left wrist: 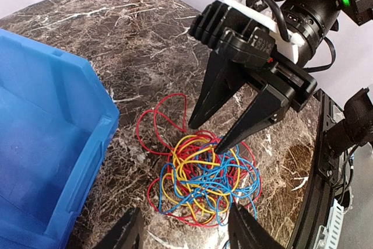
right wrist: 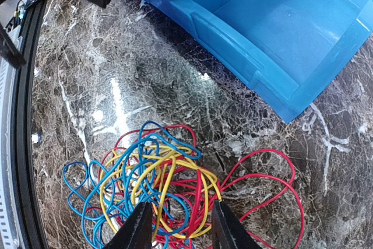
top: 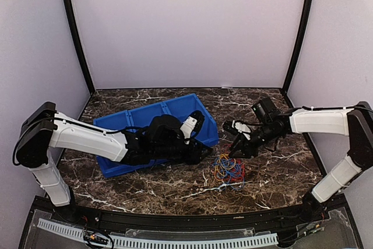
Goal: Untangle the cables
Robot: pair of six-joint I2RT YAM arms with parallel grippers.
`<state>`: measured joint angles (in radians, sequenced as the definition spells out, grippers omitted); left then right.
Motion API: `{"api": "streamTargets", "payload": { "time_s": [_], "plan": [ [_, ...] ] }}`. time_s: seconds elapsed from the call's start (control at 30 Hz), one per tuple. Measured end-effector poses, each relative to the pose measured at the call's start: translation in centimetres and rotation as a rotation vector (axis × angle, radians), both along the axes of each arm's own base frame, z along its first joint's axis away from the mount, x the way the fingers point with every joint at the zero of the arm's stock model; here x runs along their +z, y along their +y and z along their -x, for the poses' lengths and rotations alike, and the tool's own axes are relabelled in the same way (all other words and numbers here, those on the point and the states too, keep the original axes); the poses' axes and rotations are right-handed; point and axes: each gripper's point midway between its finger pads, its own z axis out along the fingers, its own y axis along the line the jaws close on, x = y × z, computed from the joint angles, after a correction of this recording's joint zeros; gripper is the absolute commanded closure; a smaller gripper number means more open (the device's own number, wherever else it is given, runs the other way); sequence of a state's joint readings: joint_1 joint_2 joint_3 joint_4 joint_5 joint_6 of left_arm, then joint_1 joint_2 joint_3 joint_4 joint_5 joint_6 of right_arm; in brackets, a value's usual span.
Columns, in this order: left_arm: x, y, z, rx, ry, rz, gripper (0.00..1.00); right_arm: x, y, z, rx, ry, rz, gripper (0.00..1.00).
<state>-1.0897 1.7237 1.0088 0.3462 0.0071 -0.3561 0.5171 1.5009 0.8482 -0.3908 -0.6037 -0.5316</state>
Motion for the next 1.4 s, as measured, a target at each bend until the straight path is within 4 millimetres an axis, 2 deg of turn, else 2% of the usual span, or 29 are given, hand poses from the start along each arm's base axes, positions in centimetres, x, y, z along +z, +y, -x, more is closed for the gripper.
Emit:
{"api": "streamTargets", "payload": {
  "time_s": [0.33, 0.37, 0.5, 0.57, 0.77, 1.07, 1.13, 1.3, 1.4],
  "plan": [
    [-1.7, -0.7, 0.5, -0.021, 0.054, 0.002, 0.48, -0.3, 0.5, 0.1, 0.009, 0.054, -0.011, 0.70],
    [-1.8, -0.7, 0.5, -0.022, 0.058, 0.004, 0.48, -0.4, 0.5, 0.2, 0.010, 0.060, -0.011, 0.72],
    [-1.7, -0.9, 0.6, -0.025, 0.062, 0.015, 0.48, -0.3, 0.6, 0.4, 0.016, 0.072, -0.016, 0.94],
    [-1.6, -1.1, 0.6, -0.029, 0.060, 0.024, 0.47, -0.1, 0.6, 0.4, 0.017, 0.074, -0.018, 1.00],
    [-2.0, -1.7, 0.6, -0.045, 0.063, 0.042, 0.47, 0.7, 0.6, 0.6, 0.031, 0.070, -0.021, 1.00],
    [-0.6, -3.5, 1.2, -0.110, 0.031, 0.135, 0.48, 7.0, 1.0, 1.7, 0.089, -0.035, -0.124, 1.00],
    [-0.3, -3.8, 1.3, -0.123, 0.018, 0.154, 0.50, 7.5, 1.0, 2.1, 0.105, -0.033, -0.132, 1.00],
    [0.8, -4.4, 1.6, -0.160, -0.022, 0.192, 0.66, 7.7, 0.9, 2.6, 0.132, -0.011, -0.127, 1.00],
    [1.1, -4.6, 1.8, -0.173, -0.038, 0.203, 0.70, 7.8, 0.9, 2.8, 0.138, -0.004, -0.127, 1.00]
  ]
}}
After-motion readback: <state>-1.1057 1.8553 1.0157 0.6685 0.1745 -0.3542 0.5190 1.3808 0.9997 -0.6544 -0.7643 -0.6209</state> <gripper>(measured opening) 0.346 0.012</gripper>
